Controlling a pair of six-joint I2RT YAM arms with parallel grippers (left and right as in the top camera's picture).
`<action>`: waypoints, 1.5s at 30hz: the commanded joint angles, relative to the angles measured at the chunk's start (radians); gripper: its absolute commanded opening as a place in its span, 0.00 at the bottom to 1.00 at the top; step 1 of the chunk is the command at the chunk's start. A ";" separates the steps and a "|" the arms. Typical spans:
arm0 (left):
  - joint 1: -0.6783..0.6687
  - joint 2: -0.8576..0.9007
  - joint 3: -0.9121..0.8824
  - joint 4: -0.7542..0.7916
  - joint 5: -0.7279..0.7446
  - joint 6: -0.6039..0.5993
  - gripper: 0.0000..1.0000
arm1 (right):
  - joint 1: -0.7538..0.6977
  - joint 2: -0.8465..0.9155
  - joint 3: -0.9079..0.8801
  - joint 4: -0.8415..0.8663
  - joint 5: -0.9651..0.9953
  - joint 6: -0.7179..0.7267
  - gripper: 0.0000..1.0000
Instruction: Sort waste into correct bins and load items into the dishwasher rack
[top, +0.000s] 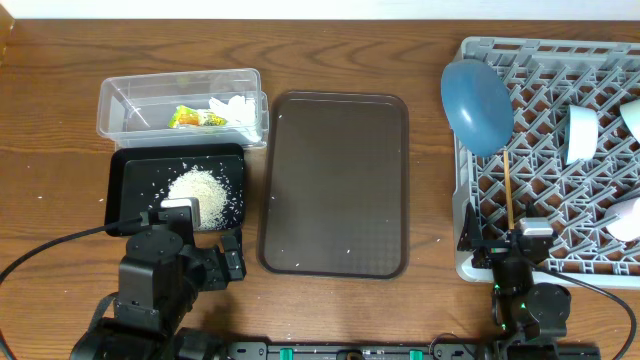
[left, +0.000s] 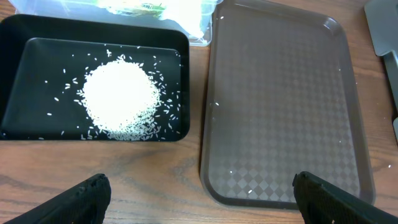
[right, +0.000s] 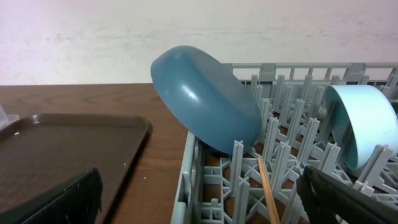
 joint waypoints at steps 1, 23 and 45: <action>-0.002 0.001 0.000 0.000 -0.012 -0.002 0.97 | 0.020 -0.007 -0.001 -0.005 -0.007 -0.015 0.99; 0.071 -0.255 -0.241 0.097 -0.013 0.061 0.96 | 0.020 -0.007 -0.001 -0.005 -0.007 -0.015 0.99; 0.163 -0.554 -0.855 0.930 0.124 0.207 0.96 | 0.020 -0.007 -0.001 -0.005 -0.007 -0.015 0.99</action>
